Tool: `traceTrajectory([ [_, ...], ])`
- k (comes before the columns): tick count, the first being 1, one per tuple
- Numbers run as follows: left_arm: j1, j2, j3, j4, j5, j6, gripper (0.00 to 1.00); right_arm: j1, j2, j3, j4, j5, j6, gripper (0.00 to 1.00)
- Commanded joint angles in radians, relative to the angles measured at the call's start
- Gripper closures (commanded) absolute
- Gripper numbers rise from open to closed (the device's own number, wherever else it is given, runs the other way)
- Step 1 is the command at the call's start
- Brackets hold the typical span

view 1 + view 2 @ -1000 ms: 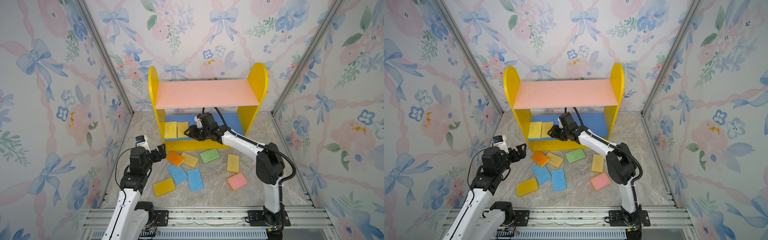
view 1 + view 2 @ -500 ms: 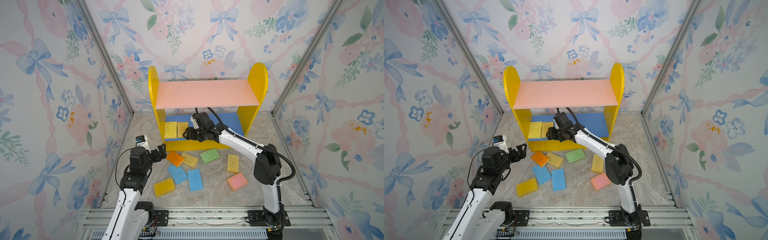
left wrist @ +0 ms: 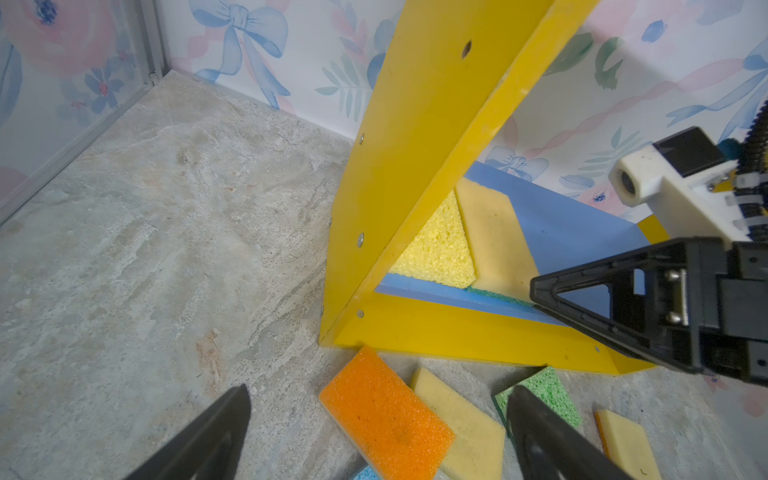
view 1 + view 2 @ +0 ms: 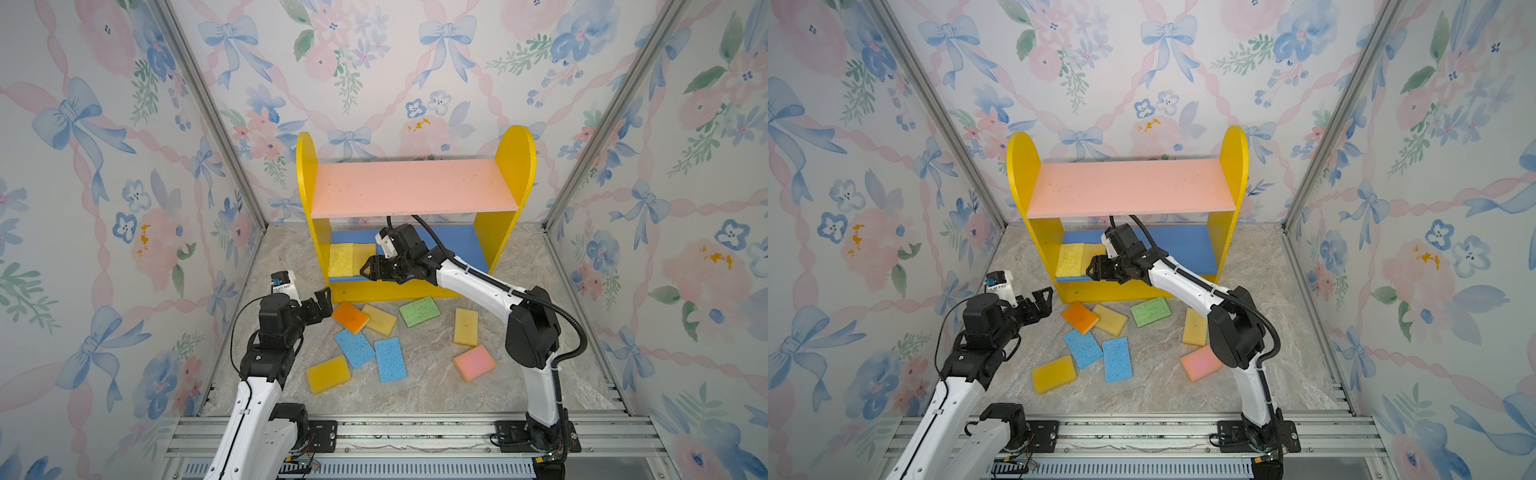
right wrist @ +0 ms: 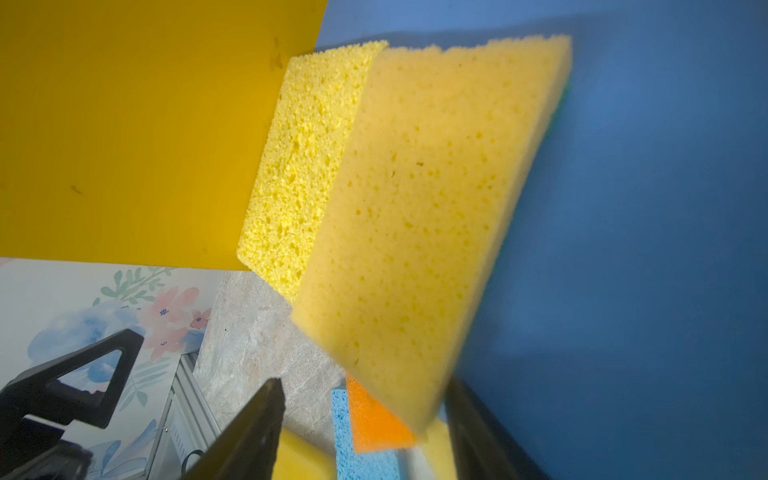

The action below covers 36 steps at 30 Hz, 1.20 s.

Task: Place and organize the cleaning sponges onto the shelf
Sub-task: 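Press the green-backed sponge upright against the plain yellow sponge with the right gripper, then release the sponge and lower the right gripper onto the green sponge on the floor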

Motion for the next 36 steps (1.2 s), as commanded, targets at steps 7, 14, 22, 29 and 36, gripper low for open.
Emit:
traceTrajectory([
  [7, 0.008, 0.006, -0.010, 0.011, 0.015, 0.008, 0.02, -0.020, -0.036, -0.039, -0.064, 0.060, -0.013, 0.35],
  [14, 0.008, 0.010, -0.010, 0.011, 0.020, 0.008, 0.02, -0.012, -0.245, -0.221, -0.034, 0.126, -0.022, 0.35],
  [22, 0.008, 0.026, -0.014, 0.019, 0.048, 0.004, 0.02, 0.011, -0.506, -0.555, -0.044, 0.156, 0.093, 0.33],
  [29, 0.008, 0.114, -0.024, 0.052, 0.165, -0.001, 0.02, 0.001, -0.621, -0.927, 0.243, 0.164, 0.421, 0.26],
  [36, 0.008, 0.173, -0.018, 0.050, 0.223, 0.004, 0.02, 0.002, -0.576, -1.010, 0.420, 0.315, 0.676, 0.21],
])
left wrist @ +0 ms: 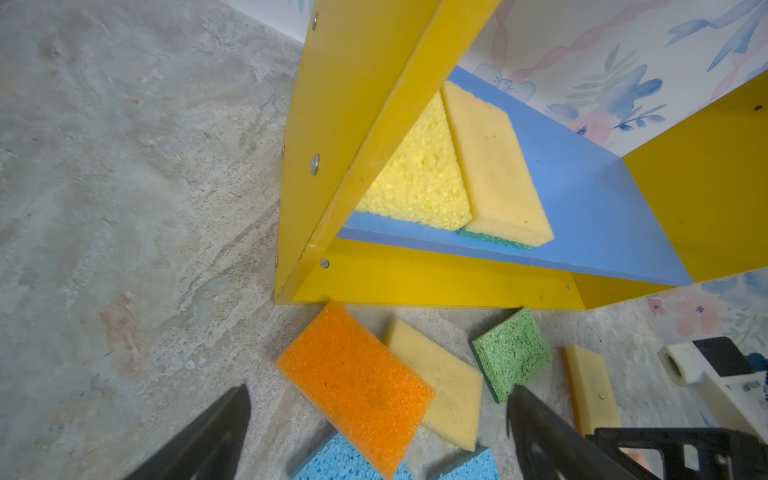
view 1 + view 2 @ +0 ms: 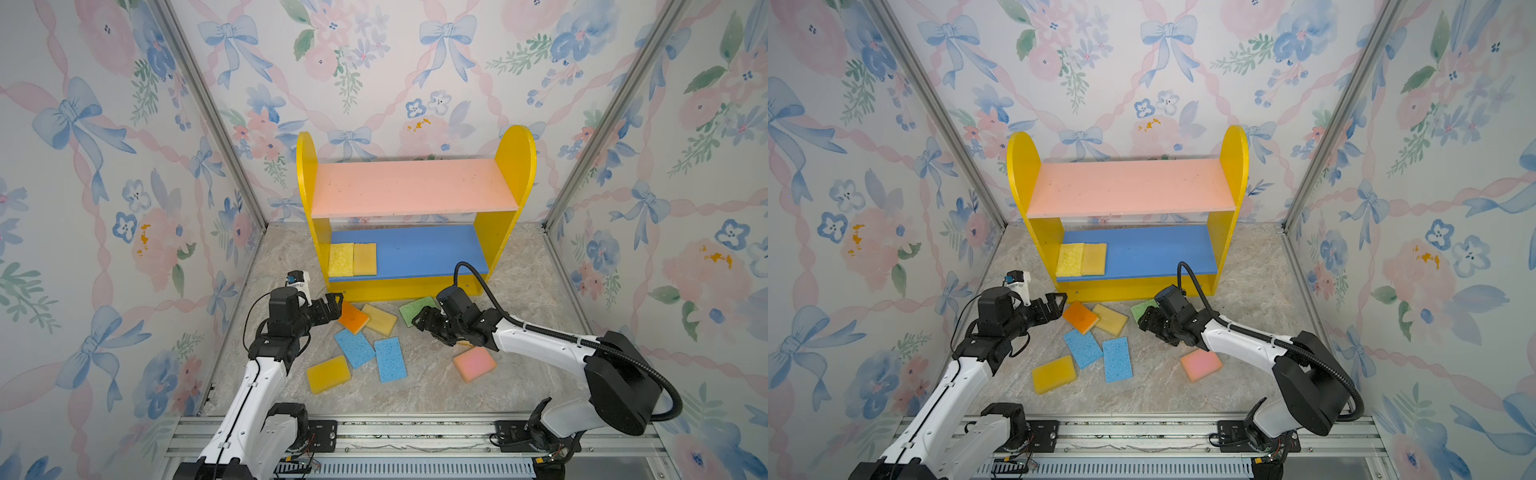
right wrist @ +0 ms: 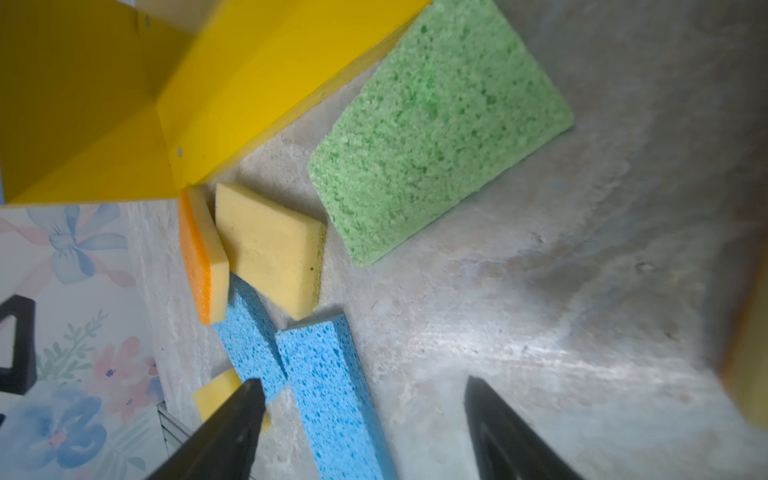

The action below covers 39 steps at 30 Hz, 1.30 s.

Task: Place and organize the cleaning sponges onto the shelf
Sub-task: 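Release the sponge and lower the right gripper onto the green sponge on the floor, then grasp the green sponge with the right gripper and lift it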

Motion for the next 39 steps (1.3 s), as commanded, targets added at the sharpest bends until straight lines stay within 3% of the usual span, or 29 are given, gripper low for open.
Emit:
traceTrajectory([
  [1, 0.007, -0.003, -0.008, 0.016, 0.042, 0.005, 0.02, -0.008, 0.027, -0.009, 0.158, 0.118, 0.176, 0.22],
  [5, 0.008, -0.010, -0.010, 0.017, 0.037, 0.005, 0.02, -0.019, 0.078, -0.027, 0.214, 0.171, 0.254, 0.24],
  [11, 0.008, -0.010, -0.008, 0.015, 0.031, 0.006, 0.02, -0.032, 0.160, -0.045, 0.315, 0.149, 0.334, 0.27],
  [20, 0.008, -0.016, -0.007, 0.017, 0.024, 0.006, 0.02, -0.056, 0.271, -0.045, 0.367, 0.131, 0.365, 0.36],
  [25, 0.009, -0.027, -0.009, 0.017, 0.014, 0.006, 0.02, -0.063, 0.299, -0.038, 0.377, 0.124, 0.369, 0.47],
  [30, 0.008, -0.032, -0.010, 0.015, 0.011, 0.006, 0.02, -0.061, 0.299, -0.042, 0.389, 0.114, 0.369, 0.74],
  [34, 0.007, -0.033, -0.012, 0.015, 0.013, 0.006, 0.02, -0.055, 0.260, -0.046, 0.353, 0.122, 0.343, 0.89],
  [39, 0.006, -0.041, -0.010, 0.016, 0.013, 0.003, 0.02, -0.060, 0.181, -0.057, 0.290, 0.137, 0.287, 0.94],
])
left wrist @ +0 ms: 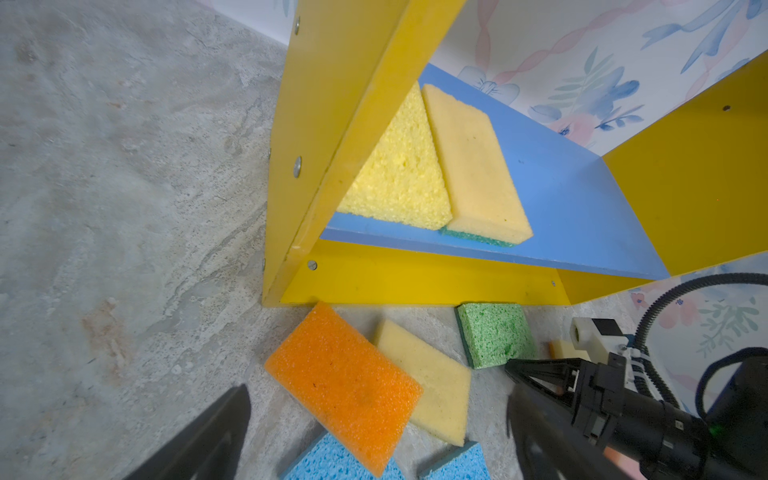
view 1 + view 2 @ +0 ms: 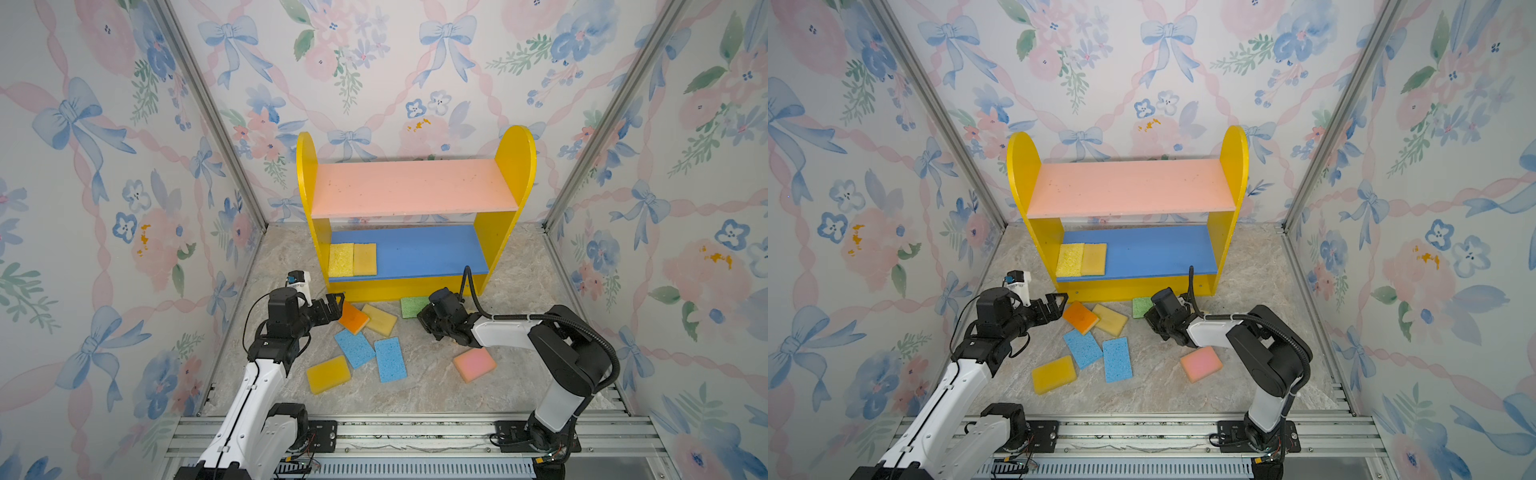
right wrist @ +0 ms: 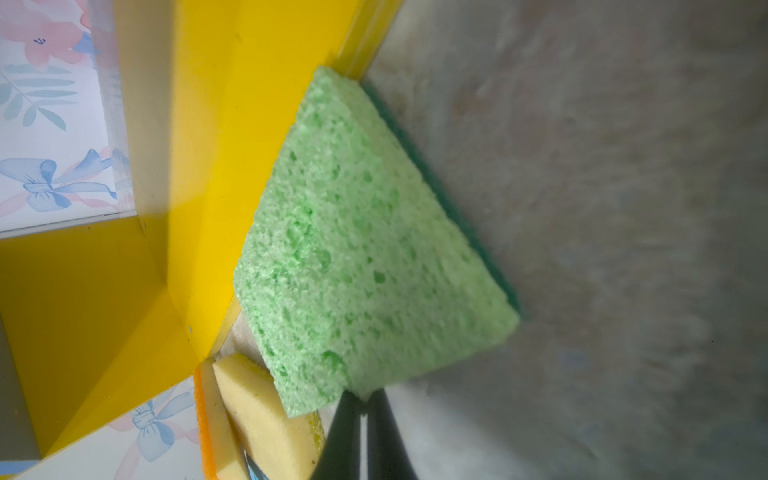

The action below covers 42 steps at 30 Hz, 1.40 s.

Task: Place and organize the cleaning sponges onto the shelf
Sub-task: 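Grasp the green sponge with the right gripper and lift it, then bring the green sponge toward the left gripper while the left gripper reaches to grasp it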

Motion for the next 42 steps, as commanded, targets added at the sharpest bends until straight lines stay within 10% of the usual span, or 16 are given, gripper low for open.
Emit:
traceTrajectory([
  [1, 0.006, -0.016, -0.010, 0.012, -0.003, 0.003, 0.02, -0.011, -0.077, -0.018, -0.071, 0.028, -0.064, 0.95],
  [20, -0.187, 0.052, -0.053, 0.093, 0.207, -0.181, 0.02, 0.078, -0.340, 0.175, -0.728, -0.235, -0.668, 1.00],
  [42, -0.263, 0.277, -0.110, 0.506, 0.657, -0.566, 0.02, 0.153, -0.358, 0.247, -0.555, -0.405, -0.951, 1.00],
])
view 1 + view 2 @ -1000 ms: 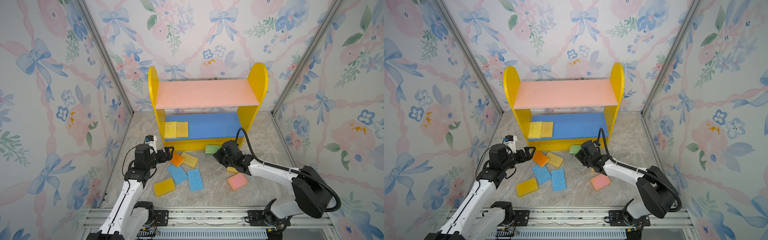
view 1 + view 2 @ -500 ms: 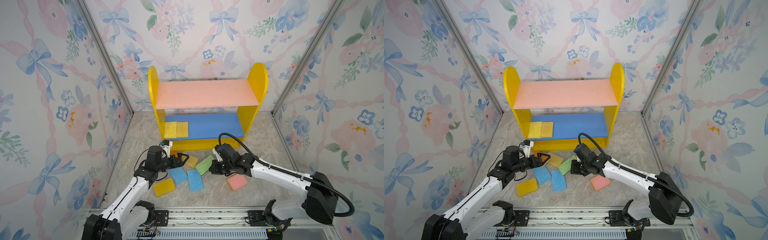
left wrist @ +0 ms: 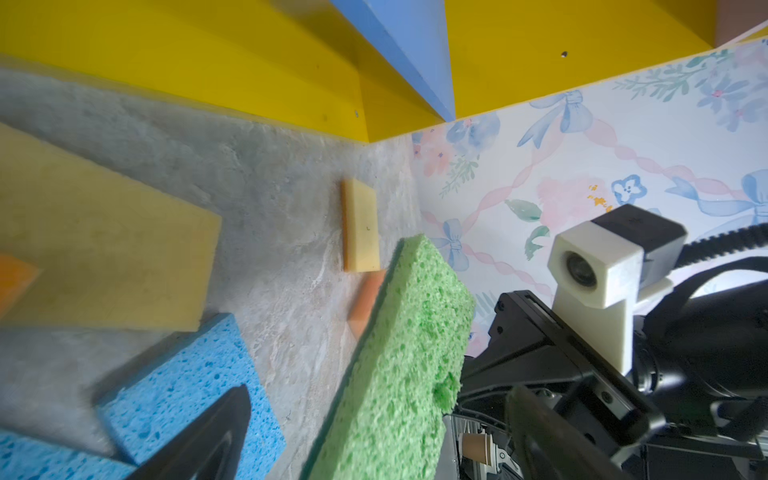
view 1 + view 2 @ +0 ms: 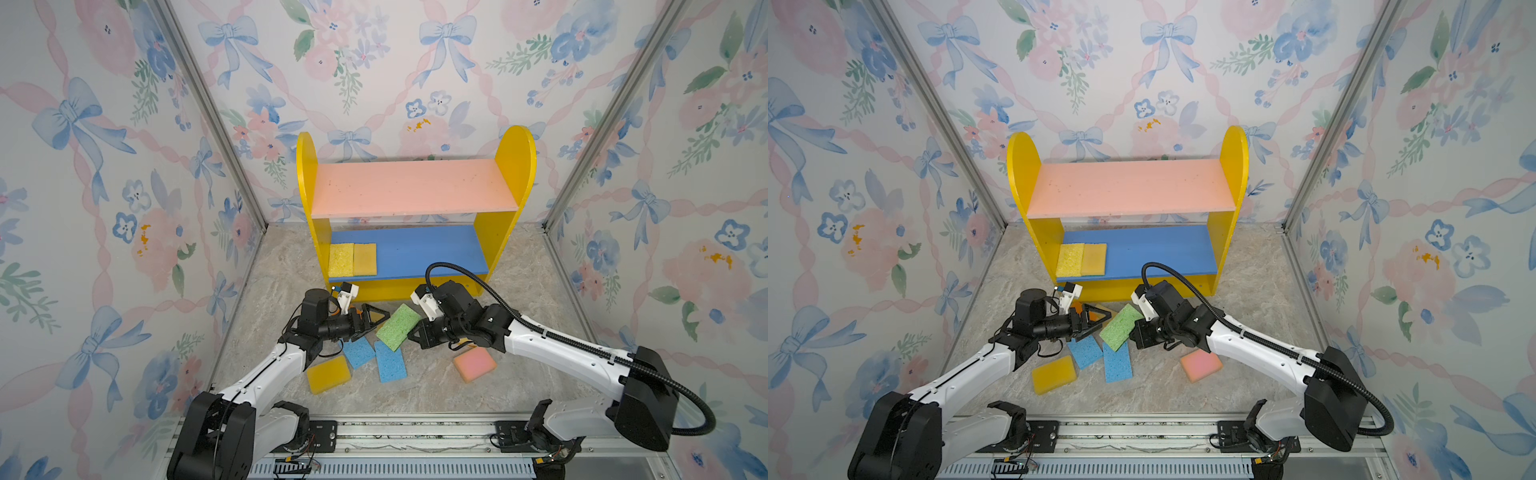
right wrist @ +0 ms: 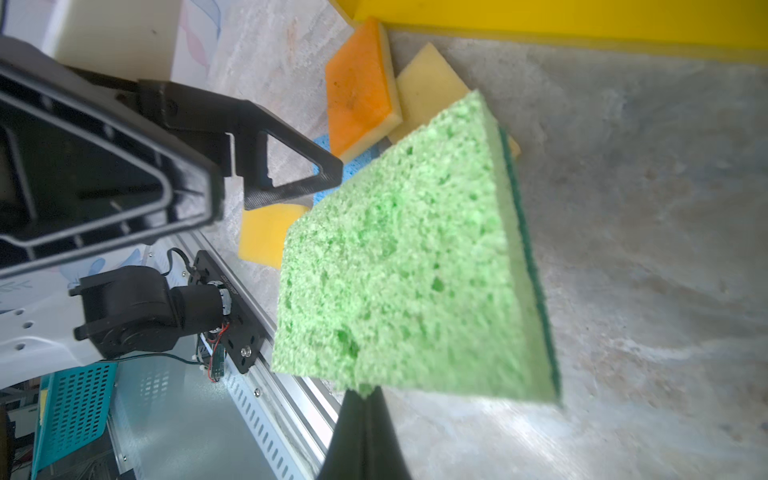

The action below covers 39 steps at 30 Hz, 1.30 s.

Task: Place and organize the cleaning sponges onto the shelf
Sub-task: 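Bring the green sponge toward the left gripper while the left gripper reaches to grasp it, then carry the green sponge with the right gripper onto the blue shelf while the left withdraws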

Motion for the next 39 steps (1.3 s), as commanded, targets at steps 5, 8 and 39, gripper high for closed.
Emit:
traceTrajectory([
  [5, -0.030, 0.022, -0.009, 0.143, 0.080, -0.094, 0.03, -0.004, 0.032, 0.048, 0.087, -0.102, -0.036, 1.00],
  [8, -0.031, 0.020, -0.016, 0.205, 0.089, -0.143, 0.12, -0.009, 0.049, 0.064, 0.075, -0.108, -0.051, 1.00],
  [39, -0.098, -0.247, -0.168, 0.565, -0.658, -0.655, 0.85, -0.145, -0.130, -0.151, 0.531, -0.276, 0.321, 0.03],
])
